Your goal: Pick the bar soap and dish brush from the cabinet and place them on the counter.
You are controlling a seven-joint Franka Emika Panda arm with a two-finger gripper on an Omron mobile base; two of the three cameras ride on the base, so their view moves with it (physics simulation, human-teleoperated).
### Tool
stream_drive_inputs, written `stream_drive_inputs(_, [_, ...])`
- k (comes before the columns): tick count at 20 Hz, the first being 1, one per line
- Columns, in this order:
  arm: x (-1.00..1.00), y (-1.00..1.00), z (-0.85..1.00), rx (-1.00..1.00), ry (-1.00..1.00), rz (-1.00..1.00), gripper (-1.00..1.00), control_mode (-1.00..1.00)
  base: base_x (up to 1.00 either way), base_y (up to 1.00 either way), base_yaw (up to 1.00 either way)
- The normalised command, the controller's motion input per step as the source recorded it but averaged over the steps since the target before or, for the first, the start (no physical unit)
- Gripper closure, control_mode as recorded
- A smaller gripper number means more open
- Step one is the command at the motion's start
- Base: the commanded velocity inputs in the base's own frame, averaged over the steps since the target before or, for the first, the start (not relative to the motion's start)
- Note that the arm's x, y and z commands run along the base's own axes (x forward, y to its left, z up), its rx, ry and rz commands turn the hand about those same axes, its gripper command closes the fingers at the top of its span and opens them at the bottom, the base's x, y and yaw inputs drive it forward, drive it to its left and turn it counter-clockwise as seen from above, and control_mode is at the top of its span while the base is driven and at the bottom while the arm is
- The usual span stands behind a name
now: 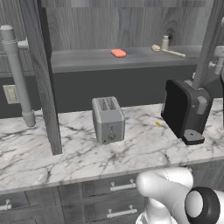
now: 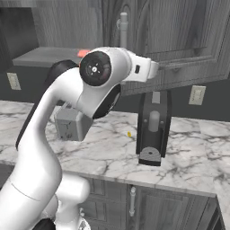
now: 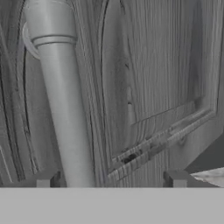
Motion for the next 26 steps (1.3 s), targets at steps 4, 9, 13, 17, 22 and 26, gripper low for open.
stream_drive_inputs(4, [-0.63,-0.01,0.05,0.00,-0.11,-0.13,-1.00,-1.00,0.00,0.00,0.00])
stream_drive_inputs(9, [-0.45,0.21,0.07,0.00,-0.10,-0.15,-1.00,-1.00,0.00,0.00,0.00])
stream_drive_inputs(13, [-0.29,0.50,0.00,-0.02,-0.11,-0.18,-1.00,-1.00,0.00,0.00,0.00])
stream_drive_inputs(17, [-0.16,0.61,0.00,-0.03,-0.08,-0.19,-1.00,-1.00,0.00,0.00,0.00])
stream_drive_inputs(22, [-0.15,0.52,0.00,-0.03,-0.06,-0.20,-1.00,-1.00,0.00,0.00,0.00])
stream_drive_inputs(26, [-0.16,0.53,0.00,-0.03,-0.05,-0.20,-1.00,-1.00,0.00,0.00,0.00])
